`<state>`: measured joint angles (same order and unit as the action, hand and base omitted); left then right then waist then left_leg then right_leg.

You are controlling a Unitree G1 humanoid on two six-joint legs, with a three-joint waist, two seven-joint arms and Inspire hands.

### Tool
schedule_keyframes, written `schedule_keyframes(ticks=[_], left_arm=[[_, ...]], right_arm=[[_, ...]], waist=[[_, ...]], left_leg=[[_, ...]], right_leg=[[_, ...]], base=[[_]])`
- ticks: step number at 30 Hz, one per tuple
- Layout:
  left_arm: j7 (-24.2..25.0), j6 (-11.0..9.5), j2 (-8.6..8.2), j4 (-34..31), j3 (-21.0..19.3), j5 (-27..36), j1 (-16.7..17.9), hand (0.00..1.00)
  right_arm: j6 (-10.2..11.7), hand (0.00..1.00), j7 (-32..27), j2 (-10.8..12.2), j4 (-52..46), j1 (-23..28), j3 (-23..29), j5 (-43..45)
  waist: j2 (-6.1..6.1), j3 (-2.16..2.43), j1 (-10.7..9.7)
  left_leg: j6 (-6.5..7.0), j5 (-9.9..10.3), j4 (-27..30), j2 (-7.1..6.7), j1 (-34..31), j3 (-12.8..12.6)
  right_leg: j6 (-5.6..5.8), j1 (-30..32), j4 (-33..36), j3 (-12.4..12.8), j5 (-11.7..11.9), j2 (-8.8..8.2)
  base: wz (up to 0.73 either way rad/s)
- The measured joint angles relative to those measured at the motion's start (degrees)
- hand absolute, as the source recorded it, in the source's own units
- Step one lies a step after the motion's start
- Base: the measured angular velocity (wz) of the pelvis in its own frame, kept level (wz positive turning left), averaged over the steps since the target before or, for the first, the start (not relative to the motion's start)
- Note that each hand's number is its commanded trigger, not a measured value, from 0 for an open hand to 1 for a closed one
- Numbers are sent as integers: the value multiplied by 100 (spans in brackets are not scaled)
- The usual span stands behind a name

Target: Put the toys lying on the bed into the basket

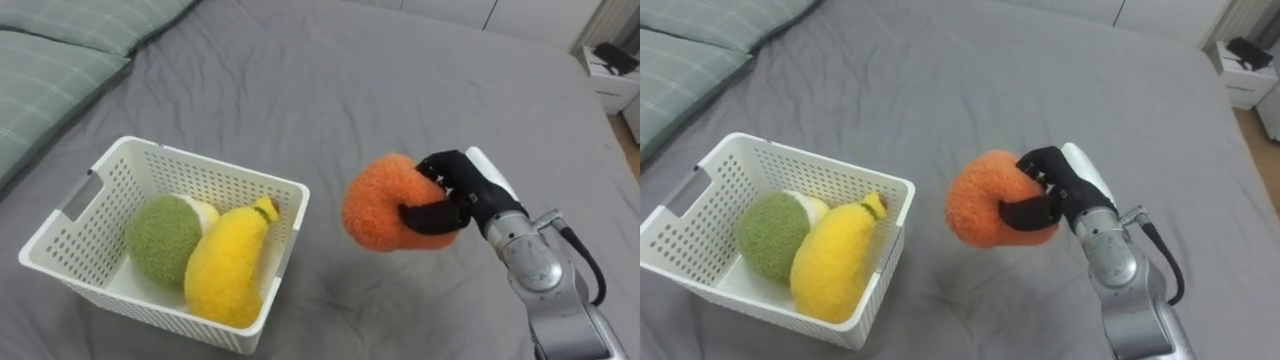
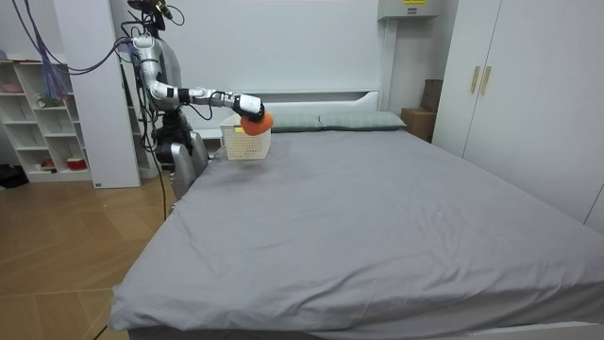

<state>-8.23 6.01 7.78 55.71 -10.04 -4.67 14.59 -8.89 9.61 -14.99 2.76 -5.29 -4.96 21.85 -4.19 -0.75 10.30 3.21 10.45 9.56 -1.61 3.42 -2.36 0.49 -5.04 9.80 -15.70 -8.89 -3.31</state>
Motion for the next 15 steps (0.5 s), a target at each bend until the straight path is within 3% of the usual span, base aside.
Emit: schedule_keyframes(ticks=[5, 12, 15], left_arm=[[0, 39, -9, -4, 3, -2, -2, 0], [0, 42, -16, -2, 8, -2, -137, 0], [0, 39, -23, -3, 8, -3, -224, 0]], right_arm=[[-2, 100, 94, 9, -73, -71, -6, -54], [-2, 100, 110, 24, -145, -188, -182, 43], [-1, 100, 111, 50, -146, -342, -293, 80]], waist=[[58, 36, 46], [48, 42, 120], [44, 38, 244]], left_leg=[[0, 0, -12, 0, 5, 8], [0, 0, 28, -12, -58, 94], [-1, -1, 31, -11, -79, 101]], right_leg=[[0, -4, 0, 0, 0, -8], [0, -2, 3, -51, 0, -12], [0, 22, 1, -59, 0, -10]], base=[[0], [5], [0]])
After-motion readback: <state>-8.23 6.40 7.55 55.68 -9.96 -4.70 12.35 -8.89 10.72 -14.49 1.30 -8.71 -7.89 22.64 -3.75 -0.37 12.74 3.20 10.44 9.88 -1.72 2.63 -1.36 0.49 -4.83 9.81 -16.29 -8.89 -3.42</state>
